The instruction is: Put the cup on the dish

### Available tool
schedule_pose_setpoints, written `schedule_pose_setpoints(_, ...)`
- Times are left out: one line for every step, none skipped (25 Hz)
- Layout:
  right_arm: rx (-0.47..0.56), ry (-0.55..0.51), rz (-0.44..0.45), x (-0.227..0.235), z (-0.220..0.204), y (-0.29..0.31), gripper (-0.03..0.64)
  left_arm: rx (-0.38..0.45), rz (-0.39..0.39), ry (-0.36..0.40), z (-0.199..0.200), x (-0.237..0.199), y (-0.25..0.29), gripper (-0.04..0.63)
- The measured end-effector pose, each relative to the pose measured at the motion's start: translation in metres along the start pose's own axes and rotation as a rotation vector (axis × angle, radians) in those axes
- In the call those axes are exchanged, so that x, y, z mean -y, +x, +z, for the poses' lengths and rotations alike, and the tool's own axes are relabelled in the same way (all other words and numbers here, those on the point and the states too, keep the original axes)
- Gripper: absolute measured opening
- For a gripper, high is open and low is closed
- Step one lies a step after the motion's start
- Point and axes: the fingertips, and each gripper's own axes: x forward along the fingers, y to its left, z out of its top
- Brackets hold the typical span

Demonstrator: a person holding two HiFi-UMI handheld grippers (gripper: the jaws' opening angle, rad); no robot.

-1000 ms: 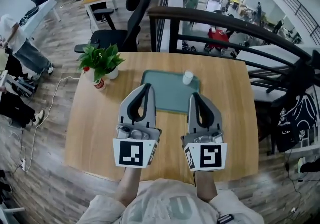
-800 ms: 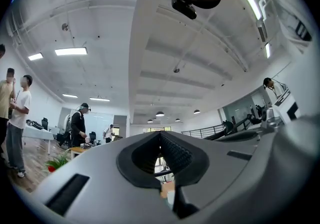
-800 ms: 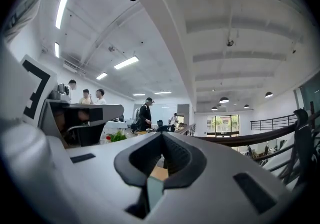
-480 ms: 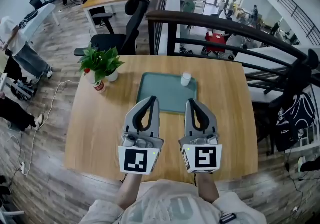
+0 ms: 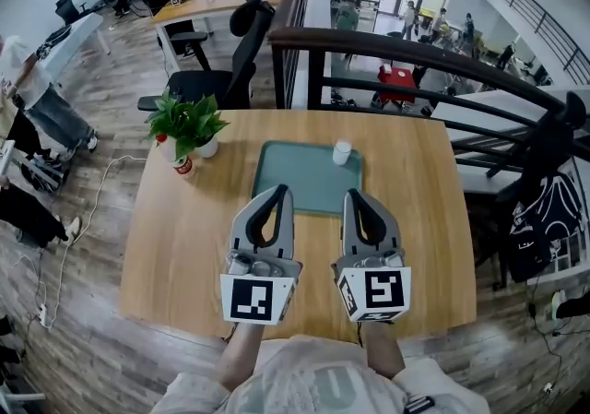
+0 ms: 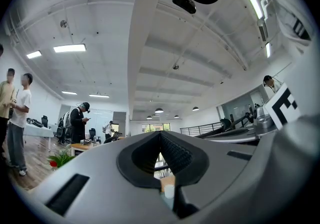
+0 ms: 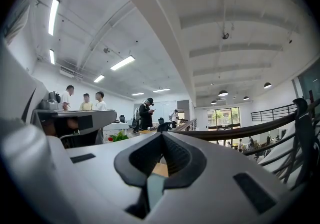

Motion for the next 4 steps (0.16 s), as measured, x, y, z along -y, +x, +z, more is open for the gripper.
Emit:
schedule_pose_setpoints(-0.002, 0.003, -0.004, 0.0012, -0.0007, 0.0001, 0.018, 0.011, 0.004, -0.005, 0.0009, -0.0006, -0.0003, 0.009)
schedule_pose_setpoints(-0.003, 0.007, -0.007, 0.0023, -0.0012, 0.0003, 0.019, 0.028, 0.006, -0.008, 0.0024, -0.0013, -0.0007, 0.009)
schedule_pose_setpoints(-0.003, 0.011, -0.009, 0.0035, -0.0017, 0.0006, 0.018, 0.046, 0.009, -0.009, 0.004, -0.0021, -0.0011, 0.011)
schedule_pose_setpoints(-0.003, 0.014, -0.01, 0.0046, -0.002, 0.001, 0.019, 0.064, 0.011, -0.01, 0.0057, -0.0028, -0.0015, 0.011)
